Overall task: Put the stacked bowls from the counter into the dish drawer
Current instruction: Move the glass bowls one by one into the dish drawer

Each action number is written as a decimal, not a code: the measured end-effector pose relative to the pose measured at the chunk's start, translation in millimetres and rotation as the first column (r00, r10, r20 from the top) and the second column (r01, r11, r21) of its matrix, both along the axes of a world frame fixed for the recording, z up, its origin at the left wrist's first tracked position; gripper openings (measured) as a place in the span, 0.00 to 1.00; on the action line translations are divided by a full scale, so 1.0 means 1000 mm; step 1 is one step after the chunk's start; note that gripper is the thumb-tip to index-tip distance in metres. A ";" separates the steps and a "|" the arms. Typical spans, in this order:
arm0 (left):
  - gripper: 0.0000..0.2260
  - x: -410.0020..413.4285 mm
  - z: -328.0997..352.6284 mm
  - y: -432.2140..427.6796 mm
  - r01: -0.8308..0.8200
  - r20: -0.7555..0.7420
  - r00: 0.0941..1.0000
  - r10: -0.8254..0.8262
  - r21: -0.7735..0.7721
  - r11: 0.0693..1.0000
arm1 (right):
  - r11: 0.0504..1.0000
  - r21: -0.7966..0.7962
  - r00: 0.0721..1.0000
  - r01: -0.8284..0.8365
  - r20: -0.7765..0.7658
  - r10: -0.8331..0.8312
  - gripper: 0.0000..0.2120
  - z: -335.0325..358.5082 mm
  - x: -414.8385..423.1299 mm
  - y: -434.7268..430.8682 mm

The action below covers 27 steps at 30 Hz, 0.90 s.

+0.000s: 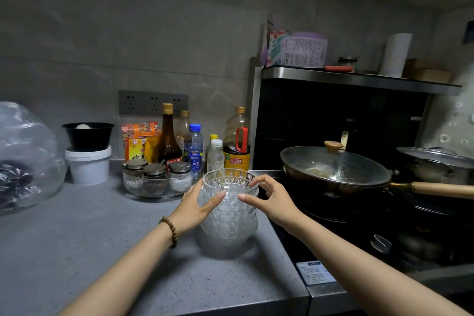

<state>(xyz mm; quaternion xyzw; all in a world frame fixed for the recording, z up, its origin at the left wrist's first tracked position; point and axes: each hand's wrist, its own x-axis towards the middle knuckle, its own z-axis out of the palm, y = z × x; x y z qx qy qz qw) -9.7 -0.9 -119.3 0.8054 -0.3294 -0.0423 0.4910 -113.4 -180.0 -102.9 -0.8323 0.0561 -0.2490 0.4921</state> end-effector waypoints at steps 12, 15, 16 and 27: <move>0.44 -0.065 0.044 -0.019 0.182 0.054 0.982 -0.178 -0.487 0.854 | 0.950 0.266 0.970 -0.162 0.218 0.105 0.21 0.044 -0.060 0.009; 0.36 -0.093 0.042 -0.036 0.208 0.039 0.973 -0.228 -0.585 0.784 | 0.947 0.277 0.982 -0.163 0.137 0.129 0.25 0.043 -0.090 -0.004; 0.33 -0.103 0.040 -0.043 0.220 0.025 0.966 -0.257 -0.603 0.767 | 0.956 0.255 0.987 -0.144 0.110 0.119 0.27 0.042 -0.101 -0.010; 0.36 -0.203 -0.031 -0.134 0.418 -0.350 0.746 -0.566 -0.416 0.808 | 0.976 0.178 0.985 -0.124 -0.099 0.143 0.11 0.004 -0.249 -0.079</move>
